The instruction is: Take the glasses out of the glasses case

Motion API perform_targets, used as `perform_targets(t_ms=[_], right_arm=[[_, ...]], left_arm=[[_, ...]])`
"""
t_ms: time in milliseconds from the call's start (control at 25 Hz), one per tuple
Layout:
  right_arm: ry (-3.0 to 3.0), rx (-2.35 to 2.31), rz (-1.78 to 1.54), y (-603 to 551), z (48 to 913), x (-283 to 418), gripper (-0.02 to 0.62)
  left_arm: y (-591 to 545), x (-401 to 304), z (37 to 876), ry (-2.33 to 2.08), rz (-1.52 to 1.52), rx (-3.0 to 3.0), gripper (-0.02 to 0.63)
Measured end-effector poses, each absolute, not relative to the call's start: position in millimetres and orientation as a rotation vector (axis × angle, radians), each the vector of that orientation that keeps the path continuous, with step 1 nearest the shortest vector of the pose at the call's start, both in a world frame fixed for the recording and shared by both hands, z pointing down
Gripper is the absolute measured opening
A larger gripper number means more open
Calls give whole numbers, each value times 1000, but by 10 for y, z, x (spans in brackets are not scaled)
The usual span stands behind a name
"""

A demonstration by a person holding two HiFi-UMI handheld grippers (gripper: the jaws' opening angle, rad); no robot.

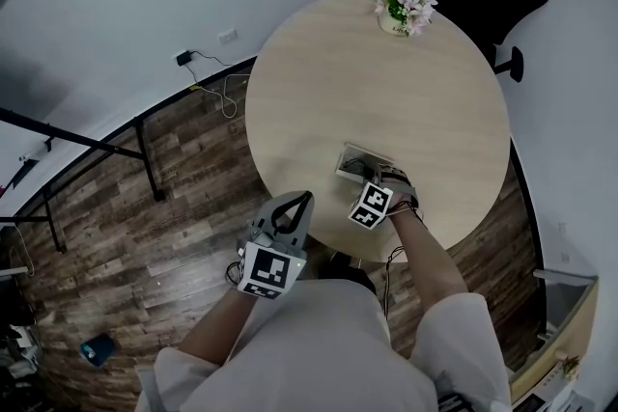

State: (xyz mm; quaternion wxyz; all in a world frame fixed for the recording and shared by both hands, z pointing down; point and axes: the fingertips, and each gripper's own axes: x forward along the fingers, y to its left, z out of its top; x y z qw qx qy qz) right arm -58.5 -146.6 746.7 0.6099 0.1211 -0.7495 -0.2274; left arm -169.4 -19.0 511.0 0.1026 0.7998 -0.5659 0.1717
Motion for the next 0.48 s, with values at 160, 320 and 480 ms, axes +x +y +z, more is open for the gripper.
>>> perform_targets(t_ms=[160,320,480], right_arm=[[-1738,341,-558,-1429,7324,-532,18],[-1739,390,-587,-1349,7208,-448,18],[-1728,431,-582,-1323,7115,-261,18]], left_arm=[[-164,-1650,5071,-1667,492,2382,9],[-170,-1585,4980,-1643,481,2419,9],[-206,-1483,4956,-1609,485,2458,9]])
